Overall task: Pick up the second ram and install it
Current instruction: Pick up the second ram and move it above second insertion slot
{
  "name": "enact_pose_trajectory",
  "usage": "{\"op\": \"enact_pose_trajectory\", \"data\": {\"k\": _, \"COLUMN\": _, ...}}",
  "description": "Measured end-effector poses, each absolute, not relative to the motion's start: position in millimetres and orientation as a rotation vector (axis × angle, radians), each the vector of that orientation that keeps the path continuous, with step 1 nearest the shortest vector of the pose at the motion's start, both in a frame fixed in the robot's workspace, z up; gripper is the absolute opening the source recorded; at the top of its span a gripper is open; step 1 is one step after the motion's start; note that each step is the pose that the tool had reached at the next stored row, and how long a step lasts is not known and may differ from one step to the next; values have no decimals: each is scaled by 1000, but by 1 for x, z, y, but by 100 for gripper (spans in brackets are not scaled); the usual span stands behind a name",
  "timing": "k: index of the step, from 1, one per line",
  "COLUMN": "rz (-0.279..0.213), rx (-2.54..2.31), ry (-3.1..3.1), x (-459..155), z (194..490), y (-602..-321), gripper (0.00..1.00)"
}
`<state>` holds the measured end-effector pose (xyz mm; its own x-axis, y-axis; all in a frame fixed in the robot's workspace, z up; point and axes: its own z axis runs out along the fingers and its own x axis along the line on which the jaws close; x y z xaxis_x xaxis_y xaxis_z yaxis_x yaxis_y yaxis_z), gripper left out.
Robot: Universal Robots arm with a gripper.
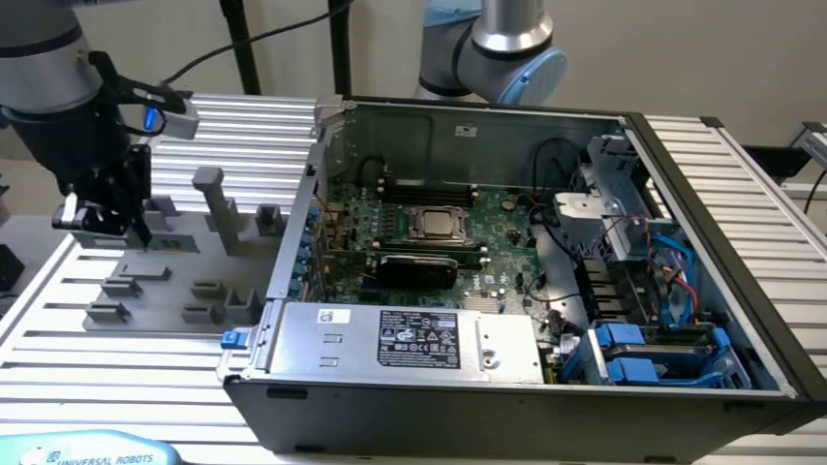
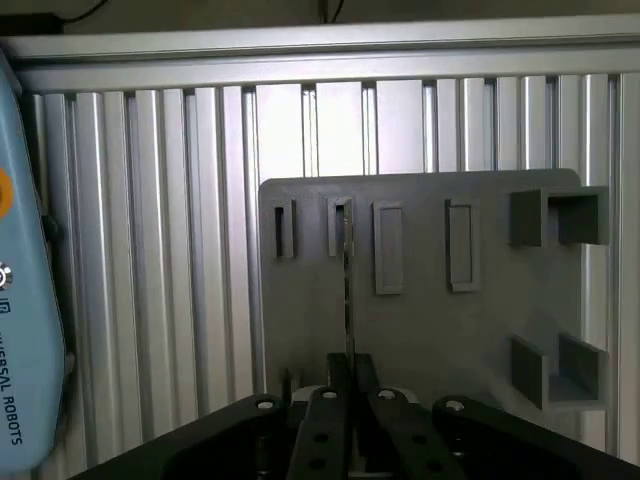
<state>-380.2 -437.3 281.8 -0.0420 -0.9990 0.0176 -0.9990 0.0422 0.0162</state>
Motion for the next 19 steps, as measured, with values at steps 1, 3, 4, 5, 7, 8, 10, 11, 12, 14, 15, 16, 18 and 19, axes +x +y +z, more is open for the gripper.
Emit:
{"op": "enact_pose_trajectory", "data": {"k": 1, "rz": 1, "rx": 2157, "ry": -2250, "x": -379, "z": 286, "y": -437, "gripper": 14}}
{"op": "enact_pose_trajectory", "data": {"k": 3, "rz": 1, "rx": 2157, "ry": -2251, "x": -376, "z": 296, "y": -437, "gripper": 14}}
{"op": "enact_pose_trajectory", "data": {"k": 4, "rz": 1, "rx": 2157, "ry": -2250, "x": -375, "z": 300, "y": -437, "gripper": 14}}
{"op": "enact_pose_trajectory", "data": {"k": 5, "rz": 0, "rx": 2157, "ry": -2250, "x": -373, "z": 305, "y": -437, "gripper": 14}}
{"op": "enact_pose_trajectory", "data": {"k": 7, "rz": 0, "rx": 2157, "ry": -2250, "x": -367, "z": 313, "y": -437, "gripper": 14}}
{"op": "enact_pose_trajectory", "data": {"k": 8, "rz": -1, "rx": 2157, "ry": -2250, "x": -364, "z": 318, "y": -437, "gripper": 14}}
{"op": "enact_pose_trajectory", "data": {"k": 10, "rz": -1, "rx": 2156, "ry": -2250, "x": -358, "z": 327, "y": -437, "gripper": 14}}
{"op": "enact_pose_trajectory", "data": {"k": 11, "rz": -2, "rx": 2156, "ry": -2249, "x": -354, "z": 332, "y": -437, "gripper": 14}}
{"op": "enact_pose_trajectory", "data": {"k": 12, "rz": -3, "rx": 2156, "ry": -2249, "x": -350, "z": 336, "y": -437, "gripper": 14}}
{"op": "enact_pose_trajectory", "data": {"k": 14, "rz": -5, "rx": 2155, "ry": -2248, "x": -341, "z": 346, "y": -437, "gripper": 14}}
{"op": "enact_pose_trajectory", "data": {"k": 15, "rz": -5, "rx": 2155, "ry": -2247, "x": -336, "z": 350, "y": -437, "gripper": 14}}
{"op": "enact_pose_trajectory", "data": {"k": 16, "rz": -6, "rx": 2154, "ry": -2247, "x": -332, "z": 354, "y": -437, "gripper": 14}}
{"op": "enact_pose_trajectory", "data": {"k": 18, "rz": -8, "rx": 2153, "ry": -2247, "x": -322, "z": 364, "y": -437, "gripper": 14}}
{"op": "enact_pose_trajectory", "data": {"k": 19, "rz": -9, "rx": 2153, "ry": -2246, "x": -318, "z": 368, "y": -437, "gripper": 14}}
